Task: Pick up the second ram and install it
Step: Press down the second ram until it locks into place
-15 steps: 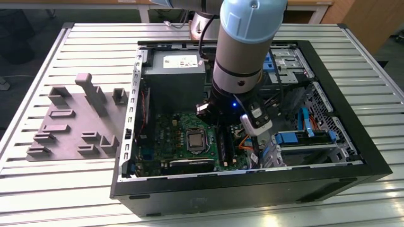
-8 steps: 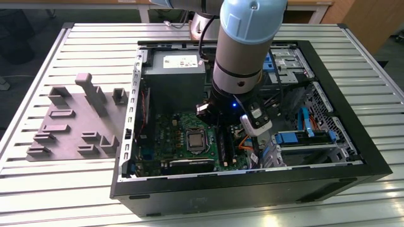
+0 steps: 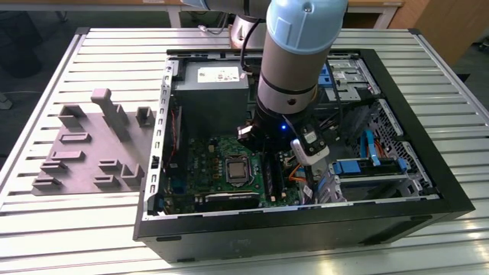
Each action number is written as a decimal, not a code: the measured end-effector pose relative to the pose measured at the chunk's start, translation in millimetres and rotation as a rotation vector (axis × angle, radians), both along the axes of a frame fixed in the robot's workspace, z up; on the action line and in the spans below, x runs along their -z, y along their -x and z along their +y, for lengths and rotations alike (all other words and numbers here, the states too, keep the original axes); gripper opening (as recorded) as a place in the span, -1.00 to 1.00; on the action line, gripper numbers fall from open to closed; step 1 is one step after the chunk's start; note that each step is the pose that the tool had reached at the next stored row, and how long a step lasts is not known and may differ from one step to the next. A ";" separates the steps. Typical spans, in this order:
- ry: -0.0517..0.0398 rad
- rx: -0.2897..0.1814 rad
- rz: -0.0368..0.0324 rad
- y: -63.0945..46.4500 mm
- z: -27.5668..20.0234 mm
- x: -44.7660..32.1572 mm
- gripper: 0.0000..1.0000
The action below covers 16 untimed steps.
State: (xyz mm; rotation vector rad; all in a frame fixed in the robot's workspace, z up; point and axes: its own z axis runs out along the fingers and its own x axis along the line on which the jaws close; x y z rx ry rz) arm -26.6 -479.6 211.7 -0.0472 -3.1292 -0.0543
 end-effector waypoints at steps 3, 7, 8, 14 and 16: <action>0.0000 0.000 0.0000 0.0 0.0 0.0 -0.73; 0.0001 0.000 0.0001 0.0 0.0 0.1 -0.73; 0.0001 0.000 0.0000 0.0 0.0 0.1 -0.73; 0.0072 -0.001 0.0008 0.0 -0.1 -1.3 -0.73; 0.0076 -0.001 0.0009 0.0 0.0 -1.3 -0.73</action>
